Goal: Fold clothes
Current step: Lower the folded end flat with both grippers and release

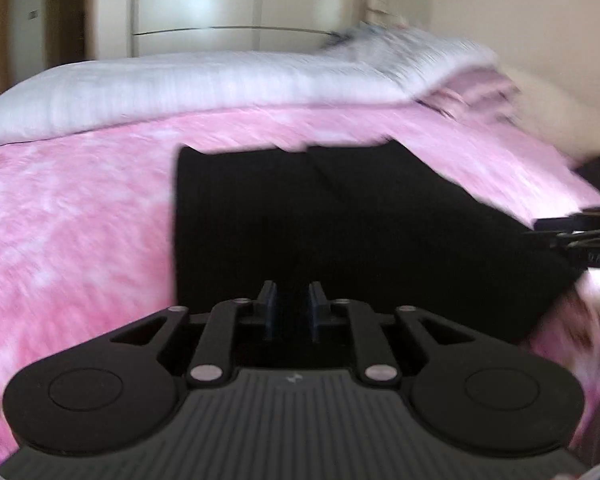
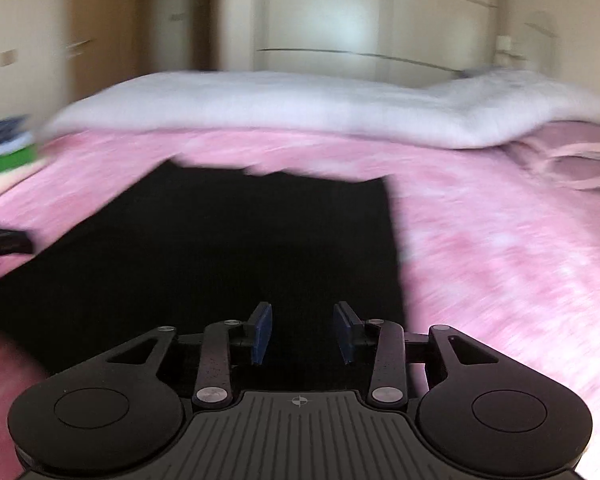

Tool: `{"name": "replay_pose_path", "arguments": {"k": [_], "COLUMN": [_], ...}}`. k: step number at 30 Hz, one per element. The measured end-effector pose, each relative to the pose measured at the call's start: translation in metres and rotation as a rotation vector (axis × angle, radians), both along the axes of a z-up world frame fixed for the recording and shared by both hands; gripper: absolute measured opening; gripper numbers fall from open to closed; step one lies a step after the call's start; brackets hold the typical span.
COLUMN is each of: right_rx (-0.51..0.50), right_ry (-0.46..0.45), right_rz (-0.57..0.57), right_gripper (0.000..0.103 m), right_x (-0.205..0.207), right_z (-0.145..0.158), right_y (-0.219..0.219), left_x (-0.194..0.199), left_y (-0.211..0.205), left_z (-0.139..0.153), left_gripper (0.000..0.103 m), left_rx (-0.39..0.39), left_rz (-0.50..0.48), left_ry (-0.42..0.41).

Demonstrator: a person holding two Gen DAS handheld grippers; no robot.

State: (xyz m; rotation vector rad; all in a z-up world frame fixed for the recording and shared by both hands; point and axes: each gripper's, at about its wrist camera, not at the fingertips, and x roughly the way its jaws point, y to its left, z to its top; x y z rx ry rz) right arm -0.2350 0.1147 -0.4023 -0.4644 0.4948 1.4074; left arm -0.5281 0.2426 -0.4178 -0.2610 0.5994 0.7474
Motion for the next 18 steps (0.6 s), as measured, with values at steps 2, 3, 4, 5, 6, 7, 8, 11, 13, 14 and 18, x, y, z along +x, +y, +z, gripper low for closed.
{"name": "replay_pose_path", "arguments": {"k": [2, 3, 4, 5, 6, 7, 8, 11, 13, 14, 18], "right_rx": [-0.018, -0.023, -0.026, -0.001, 0.01, 0.006, 0.006, -0.005, -0.008, -0.012, 0.001], "right_ry": [-0.021, -0.068, -0.118, -0.122, -0.088, -0.031, 0.026, 0.045, 0.111, 0.139, 0.068], "right_rz": [0.102, 0.114, 0.122, 0.109, 0.076, 0.032, -0.003, -0.104, -0.127, -0.139, -0.166], "right_gripper": [0.038, 0.038, 0.038, 0.038, 0.038, 0.038, 0.037, 0.0, 0.0, 0.0, 0.0], "right_x": [-0.027, -0.032, -0.037, -0.031, -0.018, -0.001, 0.014, 0.042, 0.052, 0.055, 0.032], "right_z": [-0.015, -0.025, -0.036, -0.04, -0.041, -0.039, -0.037, -0.036, -0.035, -0.033, -0.013], "right_y": [-0.021, -0.029, -0.036, -0.044, -0.051, -0.057, -0.064, -0.08, -0.085, -0.085, -0.084], "left_x": [-0.002, -0.008, -0.018, -0.027, -0.037, -0.043, -0.046, -0.054, -0.053, -0.051, -0.04], "left_y": [-0.018, -0.021, -0.022, -0.021, -0.019, -0.018, -0.018, -0.019, -0.022, -0.024, -0.035], "left_z": [-0.015, -0.021, -0.026, -0.029, -0.028, -0.028, -0.027, -0.025, -0.018, -0.014, 0.001], "left_gripper": [0.011, 0.011, 0.011, 0.01, 0.007, 0.003, 0.003, 0.003, 0.003, 0.003, 0.006], "left_rx": [0.028, 0.033, 0.029, 0.017, -0.003, -0.015, -0.016, -0.018, -0.013, -0.012, -0.022], "left_rz": [-0.017, -0.001, 0.023, 0.05, 0.08, 0.1, 0.108, 0.133, 0.147, 0.152, 0.163], "left_ry": [0.058, 0.063, 0.043, 0.022, 0.002, -0.009, -0.009, -0.009, 0.006, 0.005, -0.025]}}
